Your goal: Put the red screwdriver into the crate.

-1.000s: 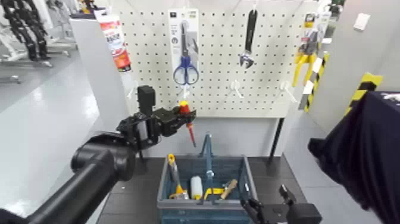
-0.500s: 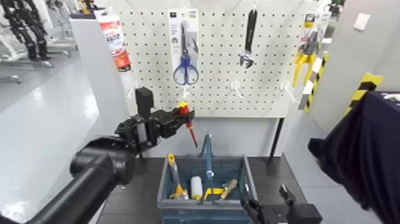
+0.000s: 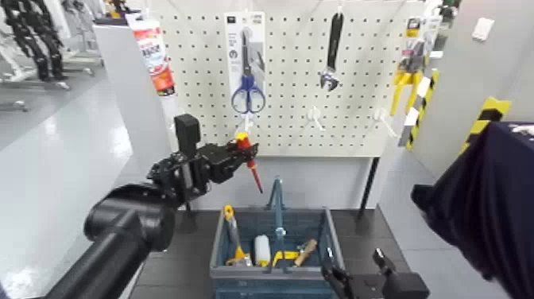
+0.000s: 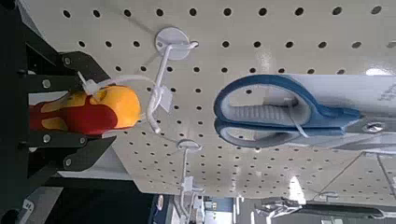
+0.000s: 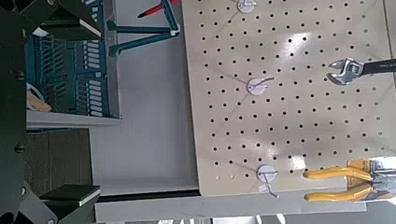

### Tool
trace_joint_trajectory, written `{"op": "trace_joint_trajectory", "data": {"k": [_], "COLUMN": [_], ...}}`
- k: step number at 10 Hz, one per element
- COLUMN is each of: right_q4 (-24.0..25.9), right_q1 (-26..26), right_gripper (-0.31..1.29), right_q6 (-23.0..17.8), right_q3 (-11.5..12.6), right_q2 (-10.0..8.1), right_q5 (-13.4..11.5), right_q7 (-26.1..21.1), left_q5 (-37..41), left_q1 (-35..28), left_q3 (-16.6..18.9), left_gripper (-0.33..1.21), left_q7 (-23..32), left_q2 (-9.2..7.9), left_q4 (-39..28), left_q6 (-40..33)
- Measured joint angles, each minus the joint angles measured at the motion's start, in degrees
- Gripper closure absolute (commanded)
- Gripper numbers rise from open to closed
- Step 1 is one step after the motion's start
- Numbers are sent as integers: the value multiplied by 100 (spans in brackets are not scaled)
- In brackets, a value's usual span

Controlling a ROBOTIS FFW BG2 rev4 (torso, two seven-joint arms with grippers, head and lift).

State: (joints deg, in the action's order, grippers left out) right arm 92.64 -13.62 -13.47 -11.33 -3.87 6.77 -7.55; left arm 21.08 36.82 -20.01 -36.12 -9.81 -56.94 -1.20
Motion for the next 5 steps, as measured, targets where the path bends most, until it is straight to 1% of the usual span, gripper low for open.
{"op": "trace_joint_trajectory", "data": {"k": [5], "right_q4": [-2], "right_q1": [0], "right_gripper": [14], "right_q6": [60], "right_q3": [-1], "right_q2": [1], "right_q5": [0], "right_q7": [0], "left_q5": [-82], "left_q1": [-724], "left_q3": [412], "left_gripper": [115], "left_q7": [199], "left_q2": [-155], "left_q4": [-1715], "left_q6": [930]}}
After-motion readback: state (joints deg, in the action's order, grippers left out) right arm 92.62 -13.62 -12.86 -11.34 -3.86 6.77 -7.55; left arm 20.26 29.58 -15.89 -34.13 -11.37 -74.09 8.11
